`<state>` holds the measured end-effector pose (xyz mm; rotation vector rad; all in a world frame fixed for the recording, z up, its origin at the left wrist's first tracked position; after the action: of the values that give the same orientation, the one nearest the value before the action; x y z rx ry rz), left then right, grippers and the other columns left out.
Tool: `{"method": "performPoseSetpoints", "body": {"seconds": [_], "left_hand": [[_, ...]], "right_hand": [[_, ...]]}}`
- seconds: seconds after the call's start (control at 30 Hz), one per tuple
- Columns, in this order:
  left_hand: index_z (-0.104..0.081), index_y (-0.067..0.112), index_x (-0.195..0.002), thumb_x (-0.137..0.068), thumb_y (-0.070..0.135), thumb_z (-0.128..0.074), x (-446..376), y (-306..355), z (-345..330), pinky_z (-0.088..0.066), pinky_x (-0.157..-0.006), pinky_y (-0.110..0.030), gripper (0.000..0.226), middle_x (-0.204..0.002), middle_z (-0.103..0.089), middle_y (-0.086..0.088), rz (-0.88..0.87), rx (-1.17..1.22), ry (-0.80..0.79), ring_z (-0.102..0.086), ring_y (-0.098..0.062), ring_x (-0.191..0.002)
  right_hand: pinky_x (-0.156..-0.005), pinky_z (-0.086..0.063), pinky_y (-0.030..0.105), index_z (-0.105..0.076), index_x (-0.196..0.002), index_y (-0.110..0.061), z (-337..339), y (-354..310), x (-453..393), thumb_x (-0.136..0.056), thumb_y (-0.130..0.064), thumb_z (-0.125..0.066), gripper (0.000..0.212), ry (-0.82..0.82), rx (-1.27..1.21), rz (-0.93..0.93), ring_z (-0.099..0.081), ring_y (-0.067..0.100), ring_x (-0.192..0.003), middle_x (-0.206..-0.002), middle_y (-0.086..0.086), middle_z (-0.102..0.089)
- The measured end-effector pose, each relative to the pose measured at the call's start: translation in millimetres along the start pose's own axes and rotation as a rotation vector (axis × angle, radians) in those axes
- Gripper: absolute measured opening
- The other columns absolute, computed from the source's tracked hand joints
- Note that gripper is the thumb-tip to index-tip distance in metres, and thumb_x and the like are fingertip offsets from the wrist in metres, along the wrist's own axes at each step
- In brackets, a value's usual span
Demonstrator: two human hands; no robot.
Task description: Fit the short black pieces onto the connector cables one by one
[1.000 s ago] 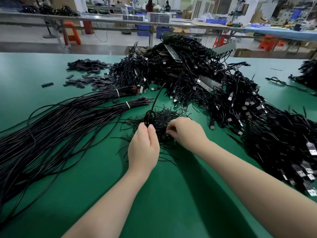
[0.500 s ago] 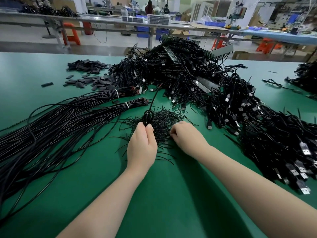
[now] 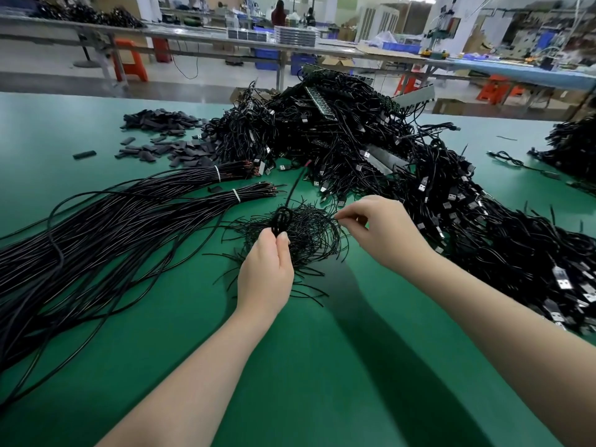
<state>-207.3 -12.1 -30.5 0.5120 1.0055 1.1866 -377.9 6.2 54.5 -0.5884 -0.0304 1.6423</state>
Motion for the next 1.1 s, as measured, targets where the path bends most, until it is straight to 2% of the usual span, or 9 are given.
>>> {"method": "performPoseSetpoints", "body": {"seconds": [0.1, 0.23, 0.37, 0.47, 0.57, 0.77, 0.87, 0.97, 1.1], "left_hand": [[-0.039, 0.016, -0.077, -0.103, 0.034, -0.030, 2, 5, -5, -0.027, -0.047, -0.032, 0.033, -0.064, -0.042, 0.003, -0.066, -0.094, -0.057, -0.040, -0.015, -0.054], [-0.034, 0.017, -0.079, -0.103, 0.034, -0.033, 7, 13, -6, -0.018, -0.045, -0.027, 0.029, -0.064, -0.036, 0.009, -0.171, -0.173, -0.070, -0.035, -0.006, -0.052], [-0.038, 0.014, -0.084, -0.103, 0.031, -0.035, 5, 12, -5, -0.018, -0.048, -0.027, 0.025, -0.067, -0.035, 0.012, -0.187, -0.190, -0.029, -0.035, -0.012, -0.055], [-0.053, 0.004, -0.097, -0.103, 0.026, -0.041, 4, 11, -8, -0.031, -0.059, -0.032, 0.026, -0.080, -0.055, -0.002, -0.184, -0.270, -0.018, -0.047, -0.024, -0.068], [-0.053, 0.005, -0.100, -0.104, 0.027, -0.040, 7, 12, -13, -0.036, -0.066, -0.035, 0.026, -0.090, -0.062, -0.011, -0.184, -0.393, -0.053, -0.057, -0.032, -0.082], [-0.050, 0.009, -0.092, -0.104, 0.027, -0.039, 9, 15, -17, -0.035, -0.061, -0.036, 0.024, -0.082, -0.060, -0.008, -0.226, -0.494, -0.097, -0.057, -0.032, -0.075], [-0.039, 0.014, -0.083, -0.103, 0.023, -0.043, 11, 17, -17, -0.028, -0.057, -0.034, 0.023, -0.070, -0.046, -0.002, -0.252, -0.496, -0.097, -0.047, -0.029, -0.064], [-0.033, 0.015, -0.079, -0.101, 0.020, -0.047, 10, 17, -16, -0.023, -0.054, -0.033, 0.027, -0.063, -0.036, 0.002, -0.255, -0.475, -0.079, -0.036, -0.025, -0.056], [-0.033, 0.017, -0.081, -0.103, 0.027, -0.036, 9, 17, -22, -0.027, -0.057, -0.032, 0.025, -0.068, -0.040, 0.004, -0.270, -0.542, -0.139, -0.045, -0.025, -0.062]], "right_hand": [[-0.085, -0.045, 0.025, -0.075, -0.102, -0.014, 6, -25, 8, -0.093, -0.013, -0.060, 0.017, -0.041, 0.004, 0.105, -0.059, 0.015, -0.091, -0.098, 0.001, -0.068], [-0.089, -0.044, 0.026, -0.074, -0.102, -0.012, -3, -52, 17, -0.094, -0.010, -0.059, 0.018, -0.110, -0.014, 0.178, -0.060, 0.018, -0.097, -0.099, 0.003, -0.070], [-0.080, -0.041, 0.011, -0.076, -0.100, -0.014, -4, -53, 17, -0.092, -0.009, -0.060, 0.018, -0.126, -0.081, 0.119, -0.062, 0.008, -0.088, -0.098, -0.003, -0.073], [-0.070, -0.040, 0.002, -0.077, -0.097, -0.016, -3, -47, 16, -0.091, -0.010, -0.061, 0.017, -0.122, -0.159, 0.047, -0.056, -0.003, -0.070, -0.089, -0.008, -0.072], [-0.062, -0.037, 0.001, -0.077, -0.094, -0.018, -5, -45, 16, -0.090, -0.012, -0.062, 0.016, -0.169, -0.165, 0.025, -0.053, -0.013, -0.061, -0.074, -0.019, -0.062], [-0.061, -0.038, 0.001, -0.076, -0.099, -0.019, -3, -46, 12, -0.090, -0.013, -0.061, 0.018, -0.252, -0.154, 0.005, -0.054, -0.013, -0.061, -0.069, -0.025, -0.059], [-0.072, -0.043, 0.008, -0.074, -0.107, -0.016, -1, -48, 9, -0.093, -0.018, -0.061, 0.019, -0.298, -0.017, 0.041, -0.060, 0.001, -0.076, -0.090, -0.009, -0.071], [-0.084, -0.051, 0.034, -0.071, -0.107, -0.012, 0, -52, 7, -0.097, -0.030, -0.056, 0.025, -0.346, 0.337, 0.109, -0.062, 0.021, -0.094, -0.101, 0.005, -0.070], [-0.077, -0.053, 0.038, -0.066, -0.105, -0.021, 11, -80, 6, -0.099, -0.029, -0.047, 0.021, -0.275, 0.456, 0.344, -0.058, 0.022, -0.100, -0.103, -0.001, -0.062]]}}
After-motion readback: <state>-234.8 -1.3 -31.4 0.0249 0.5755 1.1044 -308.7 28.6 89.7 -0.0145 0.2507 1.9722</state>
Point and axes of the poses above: each hand's wrist, its own x-axis away from the middle knuckle, its own z-axis out of the back of the hand, y = z × x, the point moved 6 cm from there along -x, towards the middle knuckle
